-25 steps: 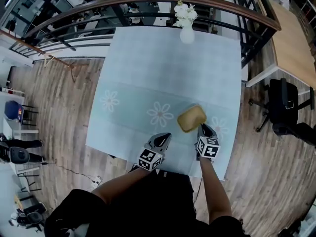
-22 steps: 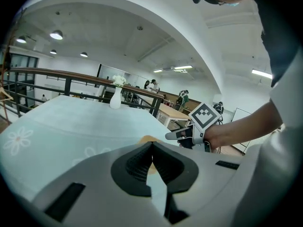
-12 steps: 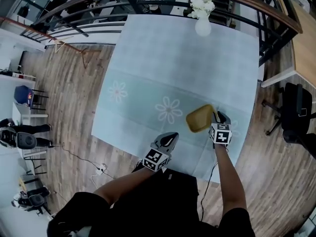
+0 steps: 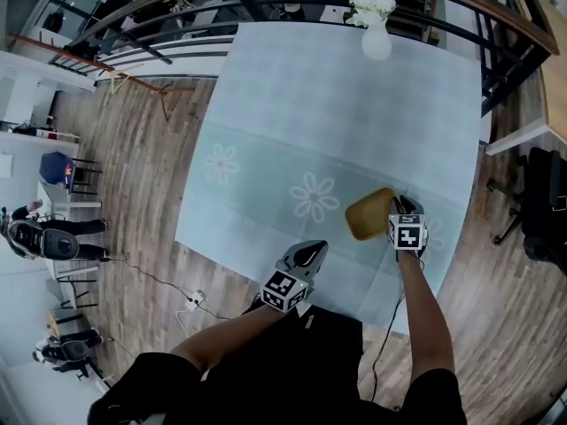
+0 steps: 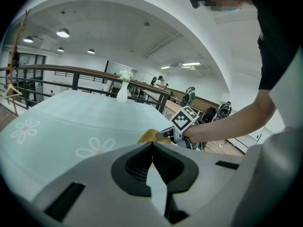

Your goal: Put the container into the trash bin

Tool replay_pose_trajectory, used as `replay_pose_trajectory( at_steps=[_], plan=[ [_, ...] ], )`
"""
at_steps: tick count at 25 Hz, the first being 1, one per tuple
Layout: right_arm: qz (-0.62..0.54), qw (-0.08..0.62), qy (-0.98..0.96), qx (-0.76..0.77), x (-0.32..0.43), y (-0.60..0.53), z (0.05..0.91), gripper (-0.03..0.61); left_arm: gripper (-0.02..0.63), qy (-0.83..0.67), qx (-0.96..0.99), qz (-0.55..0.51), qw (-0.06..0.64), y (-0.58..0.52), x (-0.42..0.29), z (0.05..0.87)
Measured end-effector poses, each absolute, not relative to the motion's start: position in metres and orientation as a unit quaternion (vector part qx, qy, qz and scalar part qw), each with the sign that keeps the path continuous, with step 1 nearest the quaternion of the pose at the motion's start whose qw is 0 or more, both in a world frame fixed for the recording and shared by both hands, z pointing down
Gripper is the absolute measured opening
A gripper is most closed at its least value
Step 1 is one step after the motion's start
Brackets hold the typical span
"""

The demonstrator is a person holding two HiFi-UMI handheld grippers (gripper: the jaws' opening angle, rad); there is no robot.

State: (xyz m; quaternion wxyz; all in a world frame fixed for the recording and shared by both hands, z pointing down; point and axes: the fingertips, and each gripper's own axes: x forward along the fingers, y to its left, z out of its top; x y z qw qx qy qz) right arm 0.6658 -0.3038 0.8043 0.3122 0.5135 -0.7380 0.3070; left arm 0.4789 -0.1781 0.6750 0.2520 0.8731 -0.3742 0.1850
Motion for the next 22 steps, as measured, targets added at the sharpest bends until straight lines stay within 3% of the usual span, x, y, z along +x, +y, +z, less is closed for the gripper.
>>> replay_pose_trajectory(
  at_steps=[5,22],
  plan=[
    [0.300,0.311,-0.739,0.517,0.663,-0.304,0.806,0.044,0.014,-0.366,0.883,0.205,0.211,-0.171,0.475,0.674],
    [0.284,0.242,-0.726,0.578,0.581,-0.238,0.743,0.035,0.014,-0.362,0.895,0.162,0.204,-0.119,0.378,0.651]
  ],
)
